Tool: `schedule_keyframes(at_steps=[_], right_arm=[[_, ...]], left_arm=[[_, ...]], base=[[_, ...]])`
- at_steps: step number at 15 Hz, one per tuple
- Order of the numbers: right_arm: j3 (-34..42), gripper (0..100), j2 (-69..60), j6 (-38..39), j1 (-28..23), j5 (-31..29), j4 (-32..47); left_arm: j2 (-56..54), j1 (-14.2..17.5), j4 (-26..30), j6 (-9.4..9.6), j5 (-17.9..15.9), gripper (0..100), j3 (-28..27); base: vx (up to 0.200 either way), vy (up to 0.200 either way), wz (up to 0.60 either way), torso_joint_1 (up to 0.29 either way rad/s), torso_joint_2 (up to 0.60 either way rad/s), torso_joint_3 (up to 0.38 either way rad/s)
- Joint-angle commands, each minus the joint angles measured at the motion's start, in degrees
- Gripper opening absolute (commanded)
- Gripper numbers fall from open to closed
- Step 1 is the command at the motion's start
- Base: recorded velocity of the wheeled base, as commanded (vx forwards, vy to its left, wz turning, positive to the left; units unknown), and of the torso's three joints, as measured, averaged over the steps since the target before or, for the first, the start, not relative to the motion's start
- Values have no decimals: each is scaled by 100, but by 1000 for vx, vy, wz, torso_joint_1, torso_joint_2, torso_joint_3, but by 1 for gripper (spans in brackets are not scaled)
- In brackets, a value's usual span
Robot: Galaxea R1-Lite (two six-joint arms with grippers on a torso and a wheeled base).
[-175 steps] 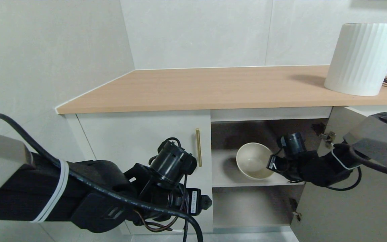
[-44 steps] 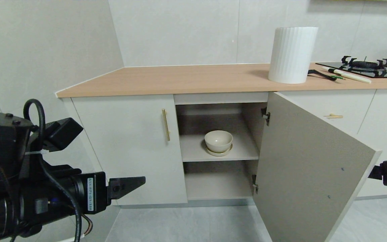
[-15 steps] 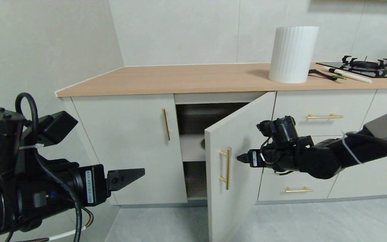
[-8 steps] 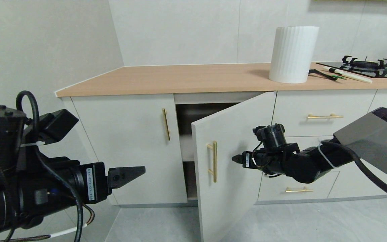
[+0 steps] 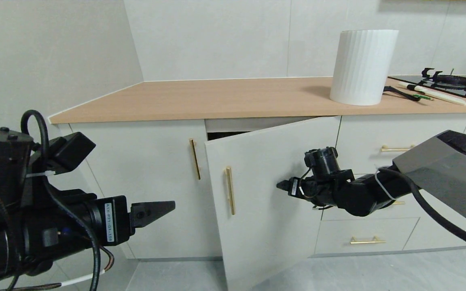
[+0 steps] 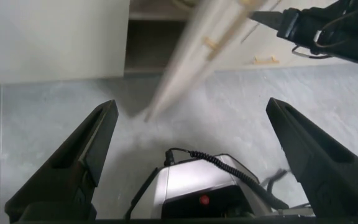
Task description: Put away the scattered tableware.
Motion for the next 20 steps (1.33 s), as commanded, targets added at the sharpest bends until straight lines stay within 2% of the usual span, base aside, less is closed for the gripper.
schedule_keyframes(at_steps=[1, 4, 5, 11, 14, 18, 20], right_arm=[[-209, 100, 79, 211, -4, -6, -26], [-596, 100, 264, 704, -21, -68, -8], [-886, 100, 422, 1002, -65, -252, 27], [-1510, 100, 879, 1099, -302, -613, 27], [-1897, 100, 1178, 1090, -311, -1052, 36], [-1739, 100, 976, 1090, -302, -1079, 45], [-1115, 100, 387, 1073, -258, -701, 45]], left_arm=[[-4, -3, -7, -3, 17, 100, -1], [-30, 5, -16, -21, 25, 100, -10], [-30, 5, -16, -21, 25, 100, -10], [-65, 58, -25, -30, 17, 100, 8], [-65, 58, -25, -30, 17, 100, -1], [-74, 67, -25, -30, 17, 100, -1], [-83, 67, -25, -30, 17, 100, -10]], base=[[0, 0, 0, 0, 0, 0], [0, 0, 0, 0, 0, 0], [0, 0, 0, 0, 0, 0], [0, 0, 0, 0, 0, 0], [0, 0, 0, 0, 0, 0], [0, 0, 0, 0, 0, 0], [0, 0, 0, 0, 0, 0]])
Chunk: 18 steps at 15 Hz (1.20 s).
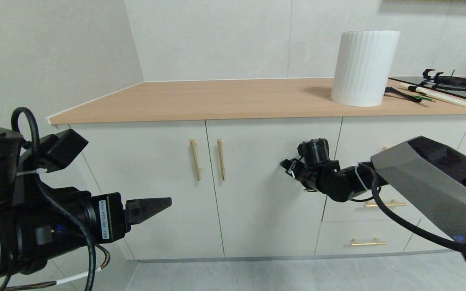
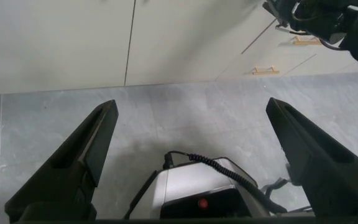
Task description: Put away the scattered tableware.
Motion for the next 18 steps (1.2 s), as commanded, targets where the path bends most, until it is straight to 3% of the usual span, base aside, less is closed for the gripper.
schedule_keyframes(at_steps=[1, 4, 8, 11, 13, 15, 18], right_arm=[[817, 100, -885, -32, 76, 641, 63], [1854, 100, -1957, -313, 67, 1810, 63], [2540, 100, -3056, -964, 120, 2398, 388], [3111, 100, -4665, -1447, 357, 2372, 1294], [3832, 100, -6159, -1869, 357, 2152, 1390], [4482, 100, -7582, -2247, 357, 1634, 1417], [5739, 100, -10404, -3082, 278, 1326, 1751]], left_arm=[[-5, 0, 0, -1, 3, 100, -6], [-14, 0, 0, -1, 3, 100, -6], [-145, 0, 0, 43, 3, 100, 20], [-611, 0, 9, 166, 56, 100, 55], [-1209, 220, 17, 562, 153, 100, 354], [-1851, 501, 17, 755, 153, 100, 723], [-3485, 659, 26, 808, 118, 100, 1373]], base=[[0, 0, 0, 0, 0, 0], [0, 0, 0, 0, 0, 0], [0, 0, 0, 0, 0, 0], [0, 0, 0, 0, 0, 0], [0, 0, 0, 0, 0, 0], [0, 0, 0, 0, 0, 0], [0, 0, 0, 0, 0, 0]])
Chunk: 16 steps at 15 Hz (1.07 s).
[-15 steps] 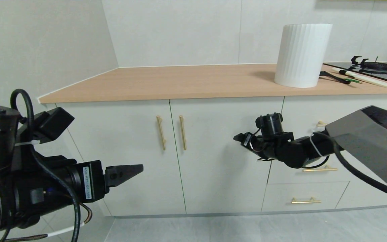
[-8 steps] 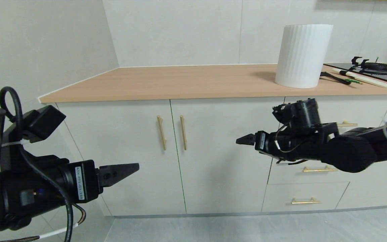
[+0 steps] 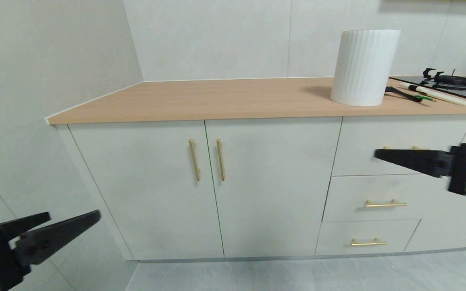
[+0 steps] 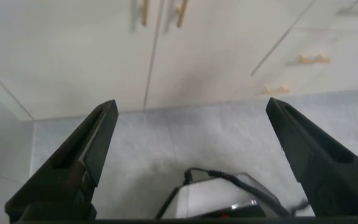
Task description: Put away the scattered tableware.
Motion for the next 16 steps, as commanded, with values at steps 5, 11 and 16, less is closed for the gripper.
schedule_keyframes(at_steps=[5, 11, 16], right_arm=[[1454, 100, -5250, -975, -1580, -422, 2119], [1568, 100, -5857, -1238, -2099, -905, 2638], [2526, 100, -6428, -1502, -2793, -932, 2541]], left_arm=[[-3406, 994, 441, 547, -49, 100, 1095], [-4399, 1610, 1206, 731, 171, 100, 1165], [-4786, 2550, 1180, 1135, 346, 100, 1447]], base=[[0, 0, 0, 0, 0, 0], [0, 0, 0, 0, 0, 0], [0, 0, 0, 0, 0, 0]])
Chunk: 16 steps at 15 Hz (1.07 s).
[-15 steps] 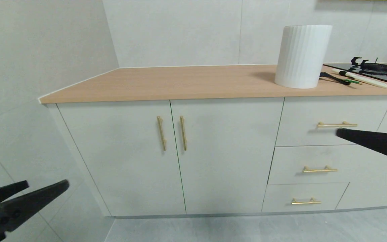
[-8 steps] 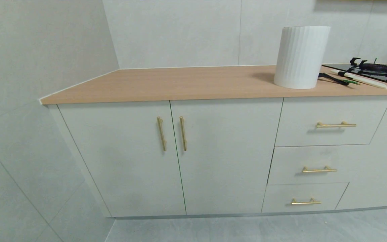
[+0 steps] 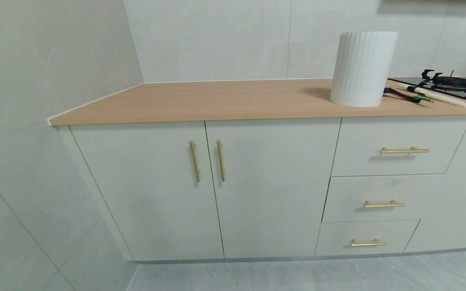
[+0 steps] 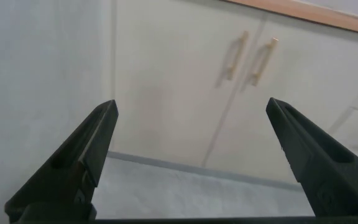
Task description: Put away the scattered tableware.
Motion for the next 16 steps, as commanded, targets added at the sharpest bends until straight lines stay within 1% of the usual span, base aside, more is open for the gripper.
schedule_keyframes(at_steps=[1, 2, 4, 5, 6, 7, 8, 9, 11, 12, 13, 14, 15, 16], right_arm=[[439, 100, -171, -30, -86, -58, -58], [729, 100, -171, -74, -86, -67, -278], [1282, 100, -171, -153, -86, -41, -849], [1836, 100, -171, -434, -86, -32, -1376], [2205, 100, -171, -601, -86, -14, -2018], [2205, 100, -171, -601, -86, -6, -1991], [2205, 100, -171, -610, -86, 3, -1956], [2205, 100, -171, -618, -86, 47, -1956], [2205, 100, -171, -627, -86, 135, -1956], [2205, 100, -171, -618, -86, 153, -1956], [2205, 100, -171, -618, -77, 170, -1956], [2196, 100, -171, -601, -77, 627, -1649], [2196, 100, -162, -601, -77, 715, -1657], [2205, 100, -171, -601, -77, 742, -1684]], left_arm=[[-499, 416, 3, 418, -6, 100, 302], [-499, 425, -137, 585, 135, 100, 636], [-499, 425, -682, 646, 161, 100, 1233], [-499, 425, -1192, 848, 126, 100, 1752], [-499, 425, -1781, 1156, 3, 100, 2270], [-499, 425, -2141, 1420, -322, 100, 2420], [-499, 425, -2141, 1420, -647, 100, 2420], [-499, 425, -2071, 1429, -867, 100, 2420], [-499, 425, -1974, 1376, -1025, 100, 2420], [-499, 425, -1790, 1349, -1175, 100, 2420], [-499, 425, -1763, 1349, -1183, 100, 2420], [-499, 425, -1763, 1314, -1192, 100, 2420], [-499, 425, -1763, 1297, -1201, 100, 2420], [-499, 425, -1763, 1235, -1192, 100, 2420]], base=[[0, 0, 0, 0, 0, 0], [0, 0, 0, 0, 0, 0], [0, 0, 0, 0, 0, 0], [0, 0, 0, 0, 0, 0], [0, 0, 0, 0, 0, 0], [0, 0, 0, 0, 0, 0], [0, 0, 0, 0, 0, 0], [0, 0, 0, 0, 0, 0], [0, 0, 0, 0, 0, 0], [0, 0, 0, 0, 0, 0], [0, 0, 0, 0, 0, 0], [0, 0, 0, 0, 0, 0], [0, 0, 0, 0, 0, 0], [0, 0, 0, 0, 0, 0]])
